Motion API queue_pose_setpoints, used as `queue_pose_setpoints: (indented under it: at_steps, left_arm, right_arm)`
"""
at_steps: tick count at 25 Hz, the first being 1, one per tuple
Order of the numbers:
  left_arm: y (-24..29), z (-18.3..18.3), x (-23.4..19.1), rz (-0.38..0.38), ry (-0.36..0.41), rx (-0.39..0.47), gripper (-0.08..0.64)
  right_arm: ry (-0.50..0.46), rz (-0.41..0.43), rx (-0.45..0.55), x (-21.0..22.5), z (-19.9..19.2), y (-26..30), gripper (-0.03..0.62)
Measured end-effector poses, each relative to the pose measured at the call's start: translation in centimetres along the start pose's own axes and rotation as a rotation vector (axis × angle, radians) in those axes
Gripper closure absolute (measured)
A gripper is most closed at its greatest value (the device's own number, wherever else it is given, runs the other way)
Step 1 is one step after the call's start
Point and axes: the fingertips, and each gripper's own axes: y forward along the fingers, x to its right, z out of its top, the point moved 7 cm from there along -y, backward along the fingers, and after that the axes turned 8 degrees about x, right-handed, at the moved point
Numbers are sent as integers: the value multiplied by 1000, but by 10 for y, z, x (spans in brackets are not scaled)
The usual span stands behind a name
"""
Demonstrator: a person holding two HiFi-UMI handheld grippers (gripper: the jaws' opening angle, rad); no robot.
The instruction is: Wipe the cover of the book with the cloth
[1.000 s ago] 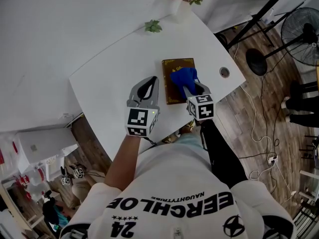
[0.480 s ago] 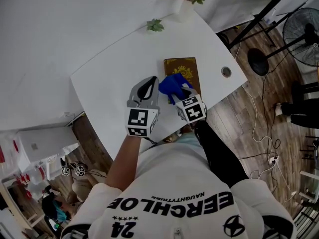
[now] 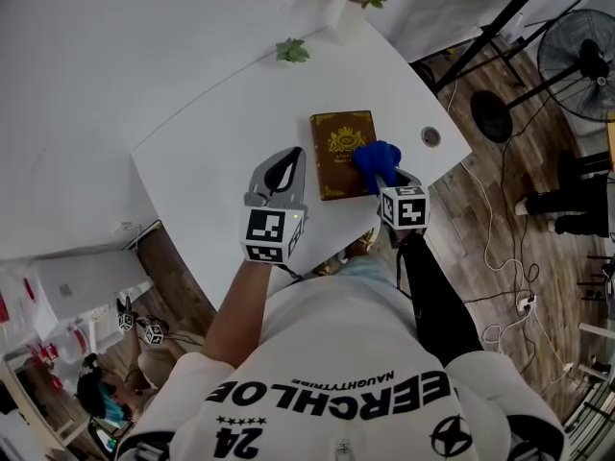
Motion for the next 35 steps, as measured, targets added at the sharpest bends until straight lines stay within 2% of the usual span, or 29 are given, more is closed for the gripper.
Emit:
queue_pose_setpoints:
  at_steps: [3, 5, 8, 12, 14, 17, 20, 30, 32, 35]
  left_arm:
    - [-2, 0, 0, -2, -1, 0, 502]
    - [-3, 0, -1, -1, 0, -2, 502]
    - [-5, -1, -1, 0, 0, -4, 502]
    - [-8, -2, -4, 8, 4, -15, 502]
    - [-9, -3, -5, 13, 4, -19, 502]
    - [-8, -4, -6, 11, 4, -19, 502]
    - [-5, -3, -4, 5, 6, -15, 502]
    - [5, -5, -1, -12, -2, -10, 502]
    - [5, -5, -2, -7, -4, -12, 502]
    - [3, -5, -4, 3, -4, -13, 502]
  right_arm:
    - [-31, 18, 16, -11, 7, -4, 462]
    - [-68, 65, 41, -29, 15, -8, 462]
    - [-129, 169, 61, -65, 21, -9, 462]
    - [-213, 365, 7, -122, 8, 0, 462]
    - [-264, 398, -9, -138, -4, 5, 461]
    - [-276, 385, -11, -134, -6, 6, 462]
    - [-227, 345, -5, -113, -2, 1, 462]
    - [-87, 91, -9, -12, -24, -25, 462]
    - [-50, 84, -17, -4, -27, -28, 462]
    - [-69, 98, 1, -8, -17, -31, 462]
